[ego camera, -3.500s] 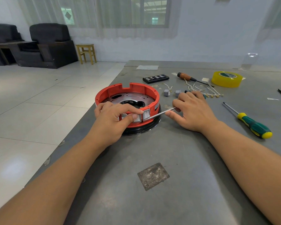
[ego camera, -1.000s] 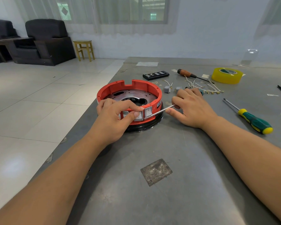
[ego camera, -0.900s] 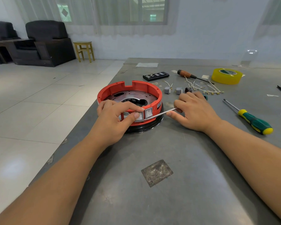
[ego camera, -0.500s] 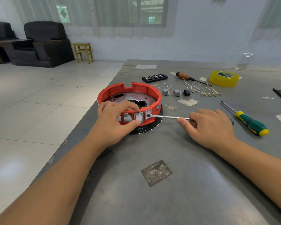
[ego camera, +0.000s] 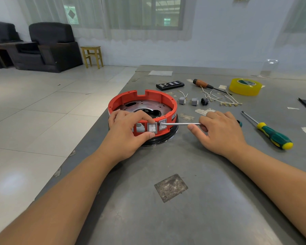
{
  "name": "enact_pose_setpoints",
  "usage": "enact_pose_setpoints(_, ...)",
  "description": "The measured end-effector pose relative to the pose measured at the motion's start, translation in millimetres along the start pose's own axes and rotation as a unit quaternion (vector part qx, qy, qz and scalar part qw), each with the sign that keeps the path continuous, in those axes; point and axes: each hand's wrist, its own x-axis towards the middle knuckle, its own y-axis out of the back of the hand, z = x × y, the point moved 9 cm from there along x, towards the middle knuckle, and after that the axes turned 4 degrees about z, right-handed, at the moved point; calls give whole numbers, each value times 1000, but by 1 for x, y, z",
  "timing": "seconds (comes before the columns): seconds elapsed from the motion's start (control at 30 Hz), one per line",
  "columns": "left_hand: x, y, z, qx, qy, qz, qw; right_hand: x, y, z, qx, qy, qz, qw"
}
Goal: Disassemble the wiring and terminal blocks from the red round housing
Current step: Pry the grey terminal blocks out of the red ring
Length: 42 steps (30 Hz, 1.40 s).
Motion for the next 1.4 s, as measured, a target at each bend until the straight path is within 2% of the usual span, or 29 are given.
enact_pose_setpoints(0.13,1,0,0,-5,10,0,1000,11,-14,1,35,8,-13,999)
enact_pose_setpoints(0.3,2,0,-2,-6,23,-2,1000,25,-32,3,63,-32,-51,996)
enact_pose_setpoints(0.5,2,-2,-6,-10,47,-17,999,50,-36,1,82,-100,2,992)
enact_pose_setpoints(0.77,3,-2,-2,-9,26,-20,999,63,-42,-7,118,-88,17,989)
enact_pose_setpoints(1.1,2,-1,-1,-1,11,-14,1000,40,-28,5,18,-72,-28,997)
enact_pose_setpoints(1.3,1,0,1,-7,22,-6,1000,12,-6,24,-1,-94,-29,995)
enact_pose_setpoints(1.4,1,-1,-1,-8,27,-7,1000,-3,-1,40,-24,-138,-25,990)
